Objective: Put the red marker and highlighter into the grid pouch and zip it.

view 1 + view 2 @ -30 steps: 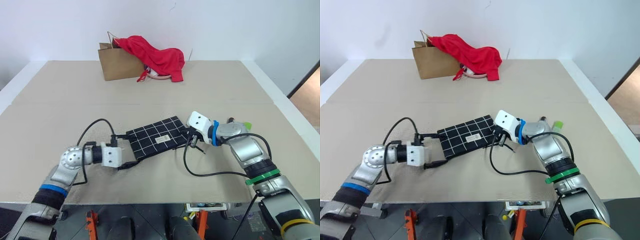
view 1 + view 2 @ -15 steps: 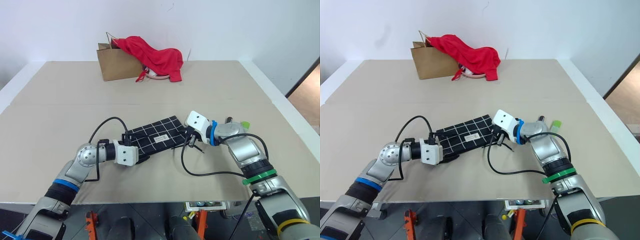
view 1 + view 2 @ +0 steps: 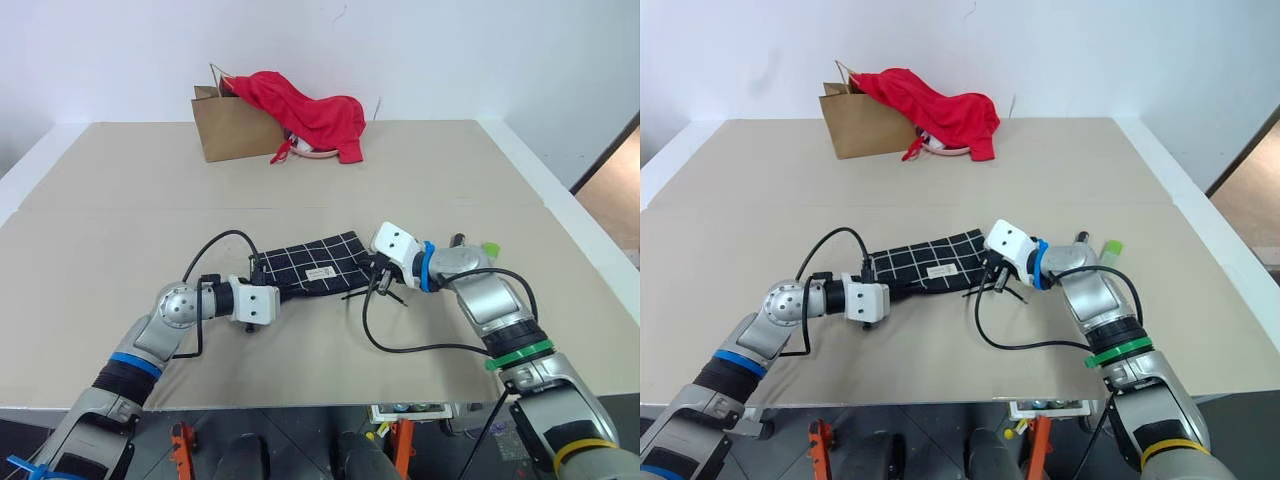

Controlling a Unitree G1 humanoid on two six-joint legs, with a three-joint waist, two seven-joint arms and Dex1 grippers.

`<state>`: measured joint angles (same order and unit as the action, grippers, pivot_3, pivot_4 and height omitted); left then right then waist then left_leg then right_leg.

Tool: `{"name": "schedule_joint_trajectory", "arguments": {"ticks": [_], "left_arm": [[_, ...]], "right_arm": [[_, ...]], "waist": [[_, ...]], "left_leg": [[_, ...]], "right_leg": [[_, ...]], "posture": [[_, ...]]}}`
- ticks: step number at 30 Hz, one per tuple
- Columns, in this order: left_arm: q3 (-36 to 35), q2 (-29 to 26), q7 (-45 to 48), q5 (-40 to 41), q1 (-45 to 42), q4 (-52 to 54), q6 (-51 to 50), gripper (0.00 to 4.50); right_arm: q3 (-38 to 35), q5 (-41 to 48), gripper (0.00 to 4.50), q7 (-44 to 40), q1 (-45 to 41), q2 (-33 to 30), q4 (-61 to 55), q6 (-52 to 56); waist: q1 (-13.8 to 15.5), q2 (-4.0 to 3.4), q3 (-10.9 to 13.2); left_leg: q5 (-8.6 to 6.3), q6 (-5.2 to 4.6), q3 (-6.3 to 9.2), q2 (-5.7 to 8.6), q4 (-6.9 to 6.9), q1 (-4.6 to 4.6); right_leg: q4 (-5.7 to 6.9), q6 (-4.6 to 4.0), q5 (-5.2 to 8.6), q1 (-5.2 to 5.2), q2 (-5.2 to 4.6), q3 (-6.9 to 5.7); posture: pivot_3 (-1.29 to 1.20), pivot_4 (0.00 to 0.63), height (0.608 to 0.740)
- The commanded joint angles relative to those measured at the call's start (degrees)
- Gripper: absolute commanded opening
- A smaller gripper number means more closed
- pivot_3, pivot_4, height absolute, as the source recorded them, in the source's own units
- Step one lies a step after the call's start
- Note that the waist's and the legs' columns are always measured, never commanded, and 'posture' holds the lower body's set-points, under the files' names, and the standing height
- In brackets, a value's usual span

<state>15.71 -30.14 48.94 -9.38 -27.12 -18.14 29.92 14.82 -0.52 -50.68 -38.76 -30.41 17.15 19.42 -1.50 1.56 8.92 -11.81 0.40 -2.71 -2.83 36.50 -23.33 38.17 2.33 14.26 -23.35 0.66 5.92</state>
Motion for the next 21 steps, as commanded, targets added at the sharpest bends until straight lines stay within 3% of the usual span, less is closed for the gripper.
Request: {"name": "schedule_joint_trajectory", "arguments": {"ticks": [1, 4, 10, 15, 21], "left_arm": [[0.3, 1.1, 0.4, 1.9, 0.8, 1.6, -3.2, 0.01], [-0.6, 2.1, 0.1, 3.9, 1.2, 3.1, -6.8, 0.0], [-3.3, 4.5, -0.9, 9.6, 2.4, 8.4, -15.8, 0.0], [-6.1, 7.1, -2.6, 14.7, 2.0, 13.1, -25.5, 0.0], [-7.2, 8.4, -3.3, 17.3, 2.2, 15.2, -29.5, 0.0]], "right_arm": [[-7.8, 8.1, 0.32, 0.9, -2.0, 3.4, -1.2, 7.5], [-16.7, 16.3, 1.27, 2.2, -6.0, 4.6, -3.4, 14.7], [-24.7, 25.9, 4.26, 2.7, -7.3, 1.2, -11.1, 25.5], [-27.0, 28.9, 4.42, 2.2, -2.5, -5.0, -16.9, 29.5], [-21.3, 23.8, 4.42, 3.6, 4.0, -8.5, -18.9, 25.4]], "waist": [[0.0, -0.01, 0.0], [0.0, -0.08, 0.1], [0.0, -0.09, 0.1], [0.0, -0.09, 0.1], [-0.4, -0.09, 0.1]], "left_leg": [[0.0, 0.0, -0.01, 0.0, 0.0, 0.0], [0.0, 0.0, -0.01, 0.0, -0.01, -0.06], [-0.15, -0.06, 0.12, 0.09, -0.02, -0.26], [-0.19, -0.07, 0.41, 0.09, 0.01, -0.94], [-0.2, -0.08, 0.43, 0.13, 0.0, -0.99]], "right_leg": [[0.0, 0.0, 0.0, -0.01, 0.0, 0.01], [0.01, -0.02, -0.06, -0.06, 0.0, 0.03], [-0.01, -0.09, 0.02, -0.14, -0.05, -0.01], [0.0, -0.15, 0.05, -0.65, -0.02, -0.22], [0.0, -0.15, 0.05, -0.72, -0.01, -0.2]], "posture": [[0.0, 0.15, 0.74], [0.0, 0.15, 0.74], [0.0, 0.15, 0.74], [0.0, 0.15, 0.74], [0.0, 0.15, 0.74]]}}
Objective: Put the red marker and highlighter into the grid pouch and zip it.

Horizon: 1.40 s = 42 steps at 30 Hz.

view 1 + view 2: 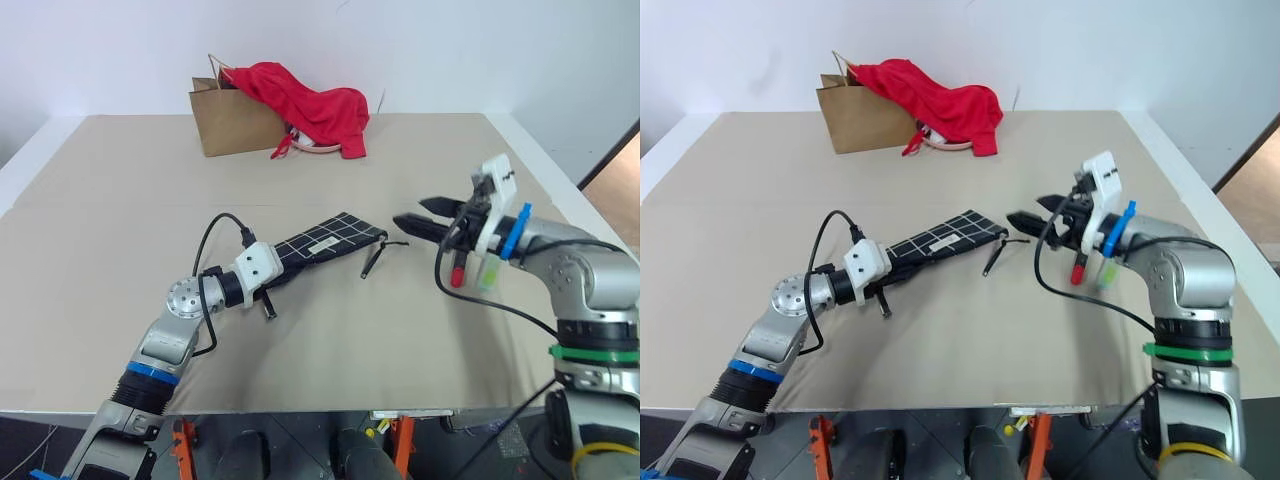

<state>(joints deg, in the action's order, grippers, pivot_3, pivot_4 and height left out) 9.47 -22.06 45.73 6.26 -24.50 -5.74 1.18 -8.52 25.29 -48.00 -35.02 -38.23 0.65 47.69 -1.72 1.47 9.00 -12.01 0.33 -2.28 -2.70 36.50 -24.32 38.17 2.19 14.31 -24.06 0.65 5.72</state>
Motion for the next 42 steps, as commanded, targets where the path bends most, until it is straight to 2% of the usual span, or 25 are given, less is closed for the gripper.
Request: {"name": "schedule_joint_trajectory", "arguments": {"ticks": [1, 7, 20, 23, 30, 37, 42], "left_arm": [[-0.9, 0.4, 0.0, 1.6, -0.6, 2.7, -0.9, 0.0], [-0.9, 1.0, -0.5, 1.5, -0.7, 2.7, -1.1, 0.0], [-0.9, 1.1, -0.7, 2.0, 1.0, 4.5, -2.1, 0.0], [-1.0, 1.2, -0.7, 2.1, 1.1, 4.5, -2.2, 0.0], [-1.0, 1.4, -1.0, 2.0, 0.5, 3.4, -1.9, 0.0], [-1.1, 1.8, -1.4, 1.8, -0.2, 2.5, -1.9, 0.0], [-1.0, 1.9, -1.6, 1.8, -0.5, 2.1, -1.9, 0.0]], "right_arm": [[3.1, -3.4, 4.42, 1.7, 0.2, -0.3, -1.3, -4.1], [5.7, -6.7, 4.42, 4.5, -0.8, 2.3, 4.2, -8.6], [9.6, -10.3, 4.42, 2.9, -5.4, 5.6, 13.7, -14.6], [9.9, -9.9, 3.52, 1.8, -5.7, 5.9, 13.9, -14.9], [9.9, -9.2, 0.06, -0.7, -4.7, 5.6, 12.0, -14.3], [10.1, -9.8, 0.02, -0.4, -4.4, 5.8, 11.2, -13.5], [13.1, -10.1, 0.02, -1.0, -4.3, 7.4, 8.4, -12.4]], "waist": [[-0.5, 0.0, 0.0], [-0.9, 0.0, 0.0], [-0.8, 0.0, 0.0], [-0.8, 0.0, 0.0], [-0.8, 0.0, 0.0], [-0.8, 0.0, 0.0], [-0.9, 0.0, 0.0]], "left_leg": [[0.0, 0.0, 0.0, 0.0, 0.02, 0.01], [0.1, 0.02, 0.03, 0.0, 0.06, 0.03], [0.09, 0.02, 0.02, 0.01, 0.04, 0.0], [0.09, 0.02, 0.02, 0.01, 0.04, 0.01], [0.09, 0.02, 0.03, 0.01, 0.04, 0.01], [0.09, 0.02, 0.03, 0.01, 0.05, 0.01], [0.09, 0.02, 0.03, 0.0, 0.05, 0.01]], "right_leg": [[0.01, 0.01, -0.01, 0.0, 0.0, 0.0], [0.02, 0.11, -0.07, 0.02, 0.05, -0.03], [0.01, 0.02, -0.1, 0.01, 0.02, -0.01], [0.01, 0.02, -0.1, 0.01, 0.02, -0.01], [0.01, 0.01, -0.11, 0.01, 0.02, -0.02], [0.02, 0.01, -0.11, 0.02, 0.02, -0.02], [0.03, 0.0, -0.12, 0.01, 0.04, -0.01]], "posture": [[0.0, 0.15, 0.74], [0.0, 0.15, 0.74], [0.0, 0.15, 0.74], [0.0, 0.15, 0.74], [0.0, 0.15, 0.74], [0.0, 0.15, 0.74], [0.0, 0.15, 0.74]]}}
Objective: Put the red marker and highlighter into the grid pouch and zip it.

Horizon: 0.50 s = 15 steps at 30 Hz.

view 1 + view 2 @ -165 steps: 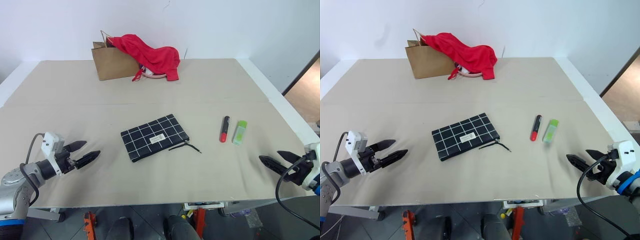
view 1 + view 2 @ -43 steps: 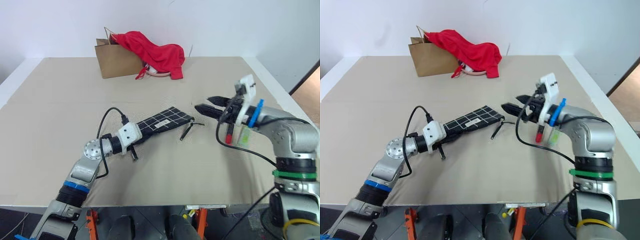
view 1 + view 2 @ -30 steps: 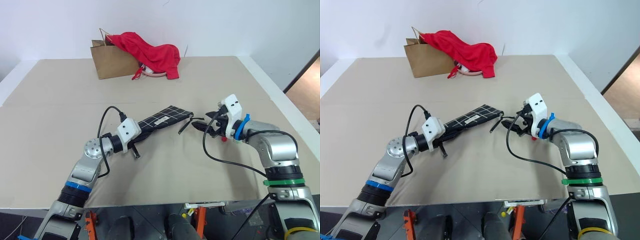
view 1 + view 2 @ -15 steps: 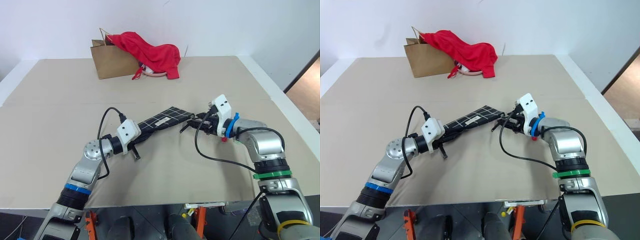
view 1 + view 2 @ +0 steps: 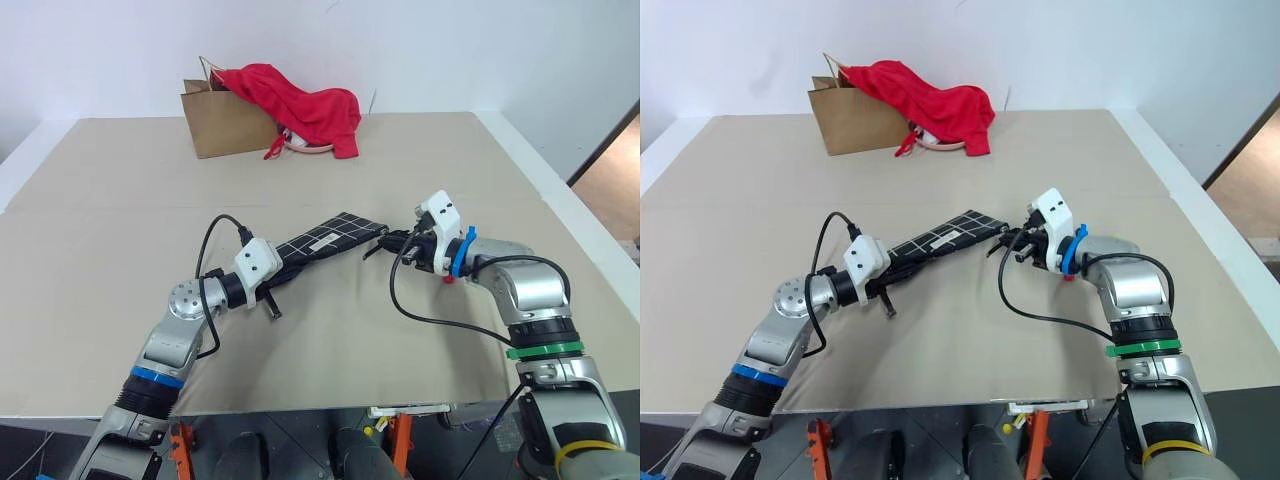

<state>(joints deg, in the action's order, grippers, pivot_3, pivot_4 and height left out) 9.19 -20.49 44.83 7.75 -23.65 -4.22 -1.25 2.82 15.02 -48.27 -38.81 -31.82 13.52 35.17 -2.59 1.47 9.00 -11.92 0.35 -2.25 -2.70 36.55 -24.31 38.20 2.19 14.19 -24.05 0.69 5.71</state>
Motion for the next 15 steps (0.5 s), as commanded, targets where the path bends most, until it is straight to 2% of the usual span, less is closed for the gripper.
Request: {"name": "schedule_joint_trajectory", "arguments": {"ticks": [1, 8, 15], "left_arm": [[-0.7, 0.4, -0.7, 0.3, -1.5, 0.5, 0.5, 0.0], [-0.4, 0.9, -0.7, 0.4, -2.3, -0.1, 0.4, 0.0], [-0.4, 1.3, -0.5, 0.6, -2.6, -0.2, 0.0, 0.0]], "right_arm": [[2.7, 0.1, 0.02, -0.7, -0.6, 1.9, -5.2, 0.3], [8.8, -1.9, 0.02, 0.0, -2.5, 8.0, -7.0, 0.5], [13.4, -1.2, 0.02, -2.8, -1.2, 10.2, -11.7, 2.1]], "waist": [[0.0, 0.0, 0.0], [0.0, 0.0, 0.0], [0.0, 0.0, 0.0]], "left_leg": [[0.0, 0.0, 0.0, -0.01, 0.0, 0.0], [0.0, 0.0, 0.04, -0.02, 0.03, 0.01], [0.01, 0.02, 0.05, -0.01, 0.04, -0.01]], "right_leg": [[0.0, 0.0, 0.0, 0.0, 0.01, -0.01], [0.05, -0.02, -0.01, 0.0, 0.02, -0.04], [0.05, -0.02, -0.01, 0.0, 0.01, -0.07]], "posture": [[0.0, 0.15, 0.74], [0.0, 0.15, 0.74], [0.0, 0.15, 0.74]]}}
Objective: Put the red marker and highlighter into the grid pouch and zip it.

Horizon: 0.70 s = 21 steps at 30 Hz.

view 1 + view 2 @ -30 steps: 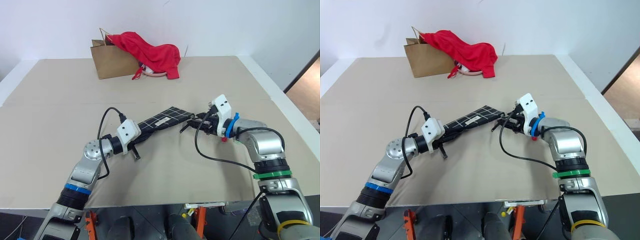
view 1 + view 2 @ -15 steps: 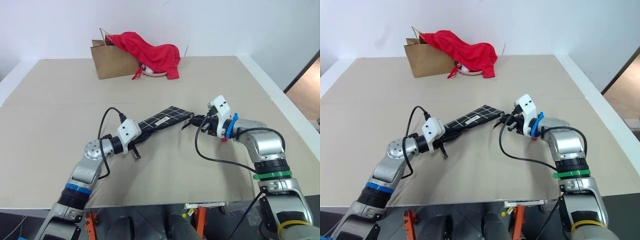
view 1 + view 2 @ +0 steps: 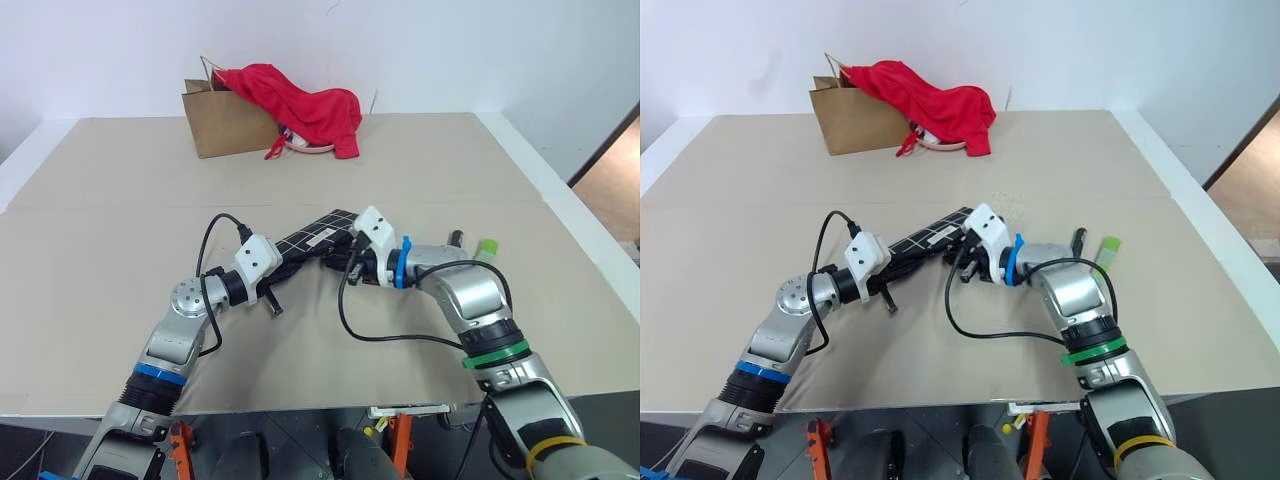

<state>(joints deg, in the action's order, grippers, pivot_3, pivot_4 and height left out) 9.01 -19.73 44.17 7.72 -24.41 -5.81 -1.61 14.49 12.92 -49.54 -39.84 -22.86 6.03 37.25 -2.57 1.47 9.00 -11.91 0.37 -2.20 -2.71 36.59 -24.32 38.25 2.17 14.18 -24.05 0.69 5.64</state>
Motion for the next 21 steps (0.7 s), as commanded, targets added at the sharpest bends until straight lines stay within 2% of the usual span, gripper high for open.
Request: {"name": "schedule_joint_trajectory", "arguments": {"ticks": [1, 5, 8, 9, 11, 13, 14, 18, 21], "left_arm": [[-0.2, 0.5, 0.2, 0.6, -1.7, 1.6, 0.3, 0.0], [-0.2, 0.5, 0.3, 0.7, -1.7, 1.7, 0.2, 0.0], [-0.2, 0.5, 0.3, 0.8, -1.5, 2.1, -0.1, 0.0], [-0.2, 0.5, 0.4, 0.8, -1.4, 2.3, -0.1, 0.0], [-0.2, 0.7, 0.4, 0.8, -1.3, 2.5, -0.1, 0.0], [-0.3, 0.8, 0.3, 1.3, -1.1, 2.9, -0.6, 0.0], [-0.4, 0.9, 0.2, 1.4, -1.0, 3.2, -0.8, 0.0], [-1.0, 1.0, 0.0, 2.2, -0.6, 4.2, -2.1, 0.0], [-1.0, 1.0, 0.0, 2.6, -0.5, 4.4, -2.5, 0.0]], "right_arm": [[1.9, 0.9, 0.02, -1.3, 0.0, 1.5, -4.5, 0.2], [0.8, 1.2, 0.02, -1.0, 0.6, 1.5, -4.6, -0.1], [-1.4, 3.6, 1.13, -2.1, 1.6, 0.0, -7.3, 2.2], [-2.4, 4.7, 1.37, -2.5, 2.0, -1.1, -8.8, 3.6], [-4.6, 6.9, 2.22, -2.9, 2.8, -3.5, -11.8, 7.0], [-8.6, 12.9, 3.22, -4.9, 4.4, -7.0, -17.6, 13.0], [-10.7, 15.8, 3.51, -5.8, 5.2, -8.8, -20.4, 15.7], [-20.4, 23.6, 3.51, -8.5, 10.9, -18.5, -29.4, 21.3], [-26.1, 21.9, 3.51, -5.2, 15.2, -23.8, -28.7, 20.7]], "waist": [[0.0, 0.0, 0.0], [0.0, 0.0, 0.0], [0.0, 0.0, 0.0], [0.0, 0.0, 0.0], [0.2, 0.0, 0.0], [0.2, 0.0, 0.0], [0.2, 0.0, 0.0], [0.3, 0.01, 0.0], [0.4, 0.02, 0.0]], "left_leg": [[0.0, 0.0, 0.01, 0.0, 0.0, 0.0], [0.0, 0.0, 0.03, 0.0, 0.02, 0.0], [0.0, 0.01, 0.03, 0.01, 0.04, 0.0], [0.0, 0.01, 0.03, 0.0, 0.04, 0.0], [0.0, 0.0, 0.05, 0.01, 0.03, -0.02], [0.0, 0.0, 0.07, 0.04, 0.03, -0.04], [0.0, 0.01, 0.08, 0.05, 0.05, -0.05], [0.0, 0.0, 0.15, 0.06, 0.03, -0.08], [0.0, 0.0, 0.22, 0.07, 0.04, -0.05]], "right_leg": [[0.0, 0.0, 0.0, 0.0, 0.0, -0.01], [0.02, -0.01, 0.0, 0.01, 0.0, -0.03], [0.02, -0.01, -0.01, 0.02, 0.0, -0.03], [0.02, -0.01, -0.01, 0.02, 0.0, -0.03], [0.01, 0.0, 0.0, 0.02, 0.0, -0.06], [0.01, 0.0, 0.01, 0.03, -0.05, -0.08], [0.0, 0.01, 0.01, 0.03, -0.07, -0.08], [-0.01, 0.03, 0.04, 0.04, -0.08, -0.14], [-0.03, 0.03, 0.06, 0.11, -0.07, -0.22]], "posture": [[0.0, 0.15, 0.74], [0.0, 0.15, 0.74], [0.0, 0.15, 0.74], [0.0, 0.15, 0.74], [0.0, 0.15, 0.74], [0.0, 0.15, 0.74], [0.0, 0.15, 0.74], [0.0, 0.15, 0.74], [0.0, 0.15, 0.74]]}}
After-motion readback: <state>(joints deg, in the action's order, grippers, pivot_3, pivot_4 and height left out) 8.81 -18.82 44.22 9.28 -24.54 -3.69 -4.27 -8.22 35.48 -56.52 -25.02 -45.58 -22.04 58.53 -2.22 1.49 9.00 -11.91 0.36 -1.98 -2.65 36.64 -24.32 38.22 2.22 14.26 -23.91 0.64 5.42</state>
